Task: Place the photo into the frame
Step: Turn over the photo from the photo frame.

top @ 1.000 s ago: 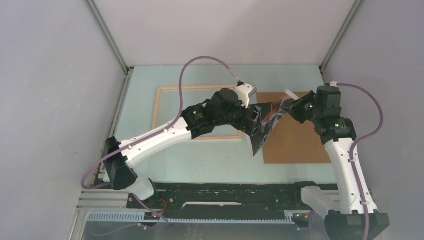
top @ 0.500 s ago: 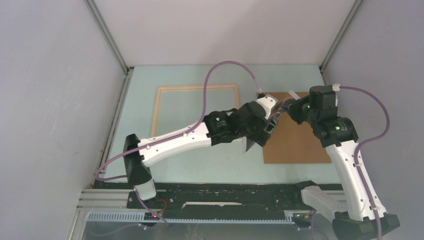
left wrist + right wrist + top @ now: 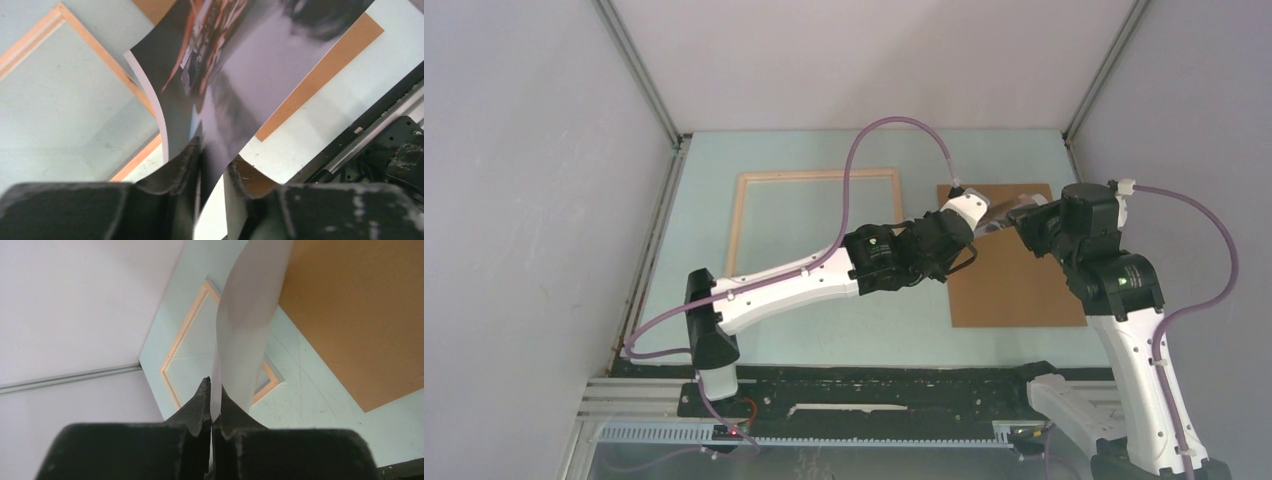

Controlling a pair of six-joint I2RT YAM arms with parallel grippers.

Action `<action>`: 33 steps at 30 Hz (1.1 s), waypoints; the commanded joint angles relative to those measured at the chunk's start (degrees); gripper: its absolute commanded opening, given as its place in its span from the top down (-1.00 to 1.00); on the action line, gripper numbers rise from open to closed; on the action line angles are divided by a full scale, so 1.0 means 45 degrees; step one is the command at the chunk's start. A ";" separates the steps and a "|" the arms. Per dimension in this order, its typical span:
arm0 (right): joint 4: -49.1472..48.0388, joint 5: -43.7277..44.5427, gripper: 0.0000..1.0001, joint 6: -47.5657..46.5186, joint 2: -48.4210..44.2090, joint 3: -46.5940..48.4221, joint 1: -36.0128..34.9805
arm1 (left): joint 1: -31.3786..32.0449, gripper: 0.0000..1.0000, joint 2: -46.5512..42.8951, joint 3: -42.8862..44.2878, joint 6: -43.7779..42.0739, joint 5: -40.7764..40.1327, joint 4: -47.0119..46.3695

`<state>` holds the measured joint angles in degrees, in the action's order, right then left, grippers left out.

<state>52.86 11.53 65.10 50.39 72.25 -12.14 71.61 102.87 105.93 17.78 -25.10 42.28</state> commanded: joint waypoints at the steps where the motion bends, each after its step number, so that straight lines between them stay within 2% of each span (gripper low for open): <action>1: 0.0236 0.0495 1.00 -0.0050 -0.0093 0.0750 -0.0095 | 0.0023 0.61 -0.0115 0.1065 -0.0572 -0.1033 0.0508; 4: 0.0080 0.0579 0.98 -0.0774 -0.0003 0.1024 -0.0095 | 0.0023 0.81 -0.0277 0.1436 -0.0804 -0.1239 0.0830; 5: 0.0046 0.0633 0.87 -0.1049 0.0038 0.1133 -0.0105 | 0.0023 0.85 -0.0372 0.1516 -0.0880 -0.1307 0.0896; 7: -0.0313 0.0540 0.48 -0.2078 0.0134 0.1403 -0.0097 | 0.0022 0.97 -0.0652 0.1608 -0.1040 -0.1485 0.0985; 10: -0.0799 -0.0032 -0.33 -0.4072 0.0406 0.2250 -0.0095 | 0.0013 1.00 -0.1020 0.1626 -0.1333 -0.1602 0.1058; 11: -0.0881 -0.0378 -0.53 -0.4977 0.0494 0.2673 -0.0080 | 0.0005 1.00 -0.1126 0.1649 -0.1419 -0.1608 0.1100; 14: -0.0816 -0.1218 -0.78 -0.7177 0.0644 0.3969 -0.0058 | -0.0102 1.00 -0.1585 0.1687 -0.1539 -0.1679 0.1292; 18: -0.0810 -0.1072 -0.85 -0.8437 0.0236 0.4839 0.0129 | -0.0996 1.00 -0.2450 0.1577 -0.1080 -0.0447 0.1622; 22: -0.1333 -0.0610 -0.87 -0.8879 -0.0624 0.4452 0.0316 | -0.3123 0.99 -0.3848 0.0483 0.0030 0.2298 0.1438; 25: -0.1606 -0.0503 -0.92 -0.9070 -0.1003 0.3969 0.0442 | -0.5710 0.98 -0.5212 -0.1324 0.1267 0.5876 0.0416; 28: -0.1531 -0.0937 -0.92 -0.9117 -0.0877 0.3644 0.0570 | -0.8997 0.93 -0.6229 -0.3261 0.2352 0.9054 -0.0577; 30: -0.1446 -0.1501 -0.92 -0.9030 -0.0678 0.3444 0.0648 | -1.0805 0.93 -0.6421 -0.4347 0.2475 1.0779 -0.0725; 33: -0.1578 -0.2332 -0.91 -0.8856 -0.0482 0.2906 0.0754 | -1.3394 1.00 -0.6510 -0.6230 0.2611 1.2256 -0.1541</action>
<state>46.98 6.13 26.44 45.47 88.27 -9.45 22.31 74.00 87.44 25.65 11.11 41.01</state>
